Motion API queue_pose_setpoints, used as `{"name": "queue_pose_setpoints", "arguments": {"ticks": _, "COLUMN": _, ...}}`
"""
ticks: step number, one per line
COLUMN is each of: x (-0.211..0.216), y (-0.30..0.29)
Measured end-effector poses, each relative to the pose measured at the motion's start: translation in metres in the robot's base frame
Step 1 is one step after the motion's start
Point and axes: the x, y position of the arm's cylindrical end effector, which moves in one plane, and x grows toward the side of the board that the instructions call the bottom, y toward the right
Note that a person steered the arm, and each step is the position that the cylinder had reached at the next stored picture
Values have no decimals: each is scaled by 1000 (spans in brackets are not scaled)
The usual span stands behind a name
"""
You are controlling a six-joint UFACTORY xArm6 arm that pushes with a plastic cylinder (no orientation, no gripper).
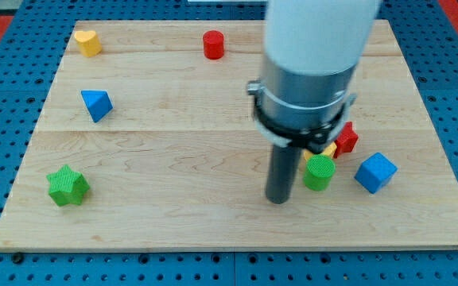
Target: Place green star vertically below the triangle
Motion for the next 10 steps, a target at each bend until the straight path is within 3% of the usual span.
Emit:
{"name": "queue_pose_setpoints", "arguments": {"ticks": 2, "x": 2, "y": -107}}
{"name": "queue_pose_setpoints", "arguments": {"ticks": 4, "x": 2, "y": -287}}
{"name": "queue_pose_setpoints", "arguments": {"ticks": 5, "x": 4, "y": -345}}
{"name": "queue_pose_setpoints", "arguments": {"ticks": 8, "x": -17, "y": -344}}
{"name": "queue_pose_setpoints", "arguments": {"ticks": 10, "x": -23, "y": -271}}
